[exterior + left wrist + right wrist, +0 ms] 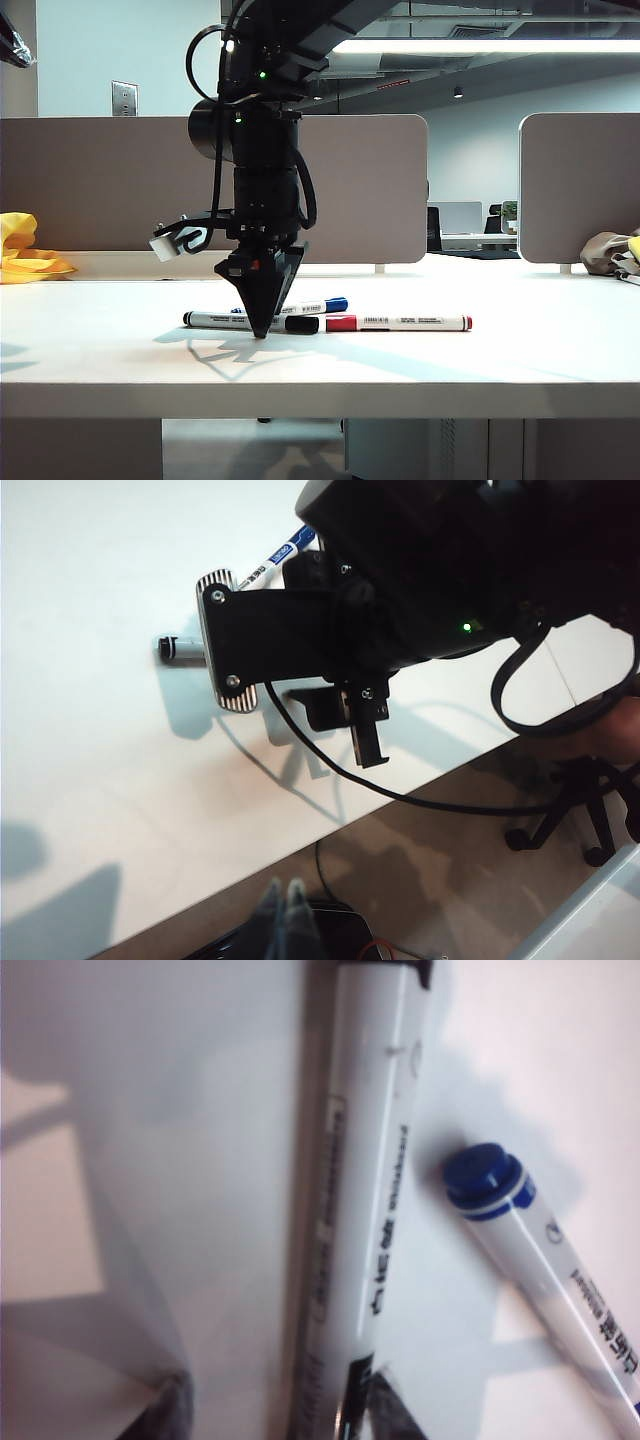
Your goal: Pick up the markers one by one and line them up horizontally in a straight line on the table.
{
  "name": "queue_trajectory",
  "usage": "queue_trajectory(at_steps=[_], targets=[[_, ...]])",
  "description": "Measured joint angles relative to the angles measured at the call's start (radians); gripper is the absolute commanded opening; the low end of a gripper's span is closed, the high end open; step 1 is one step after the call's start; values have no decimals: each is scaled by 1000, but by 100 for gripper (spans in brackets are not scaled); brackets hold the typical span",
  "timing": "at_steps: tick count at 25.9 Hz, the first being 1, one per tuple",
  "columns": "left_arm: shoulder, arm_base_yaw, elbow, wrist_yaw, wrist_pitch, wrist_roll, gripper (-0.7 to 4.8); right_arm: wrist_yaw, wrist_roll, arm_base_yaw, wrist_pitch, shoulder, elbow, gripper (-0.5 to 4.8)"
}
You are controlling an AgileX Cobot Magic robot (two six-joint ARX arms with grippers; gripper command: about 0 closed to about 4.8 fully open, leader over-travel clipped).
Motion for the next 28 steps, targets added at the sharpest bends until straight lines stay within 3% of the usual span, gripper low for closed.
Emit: queue_trajectory(at_steps=[3, 6, 28], targets=[[0, 0, 0, 0, 0, 0, -5, 1, 1, 0, 4, 0, 0, 185], [0, 0, 0, 0, 0, 0, -5, 2, 0, 0, 7, 1, 0, 183], [0, 0, 0, 0, 0, 0, -5, 26, 8, -14, 7, 2, 0, 229]])
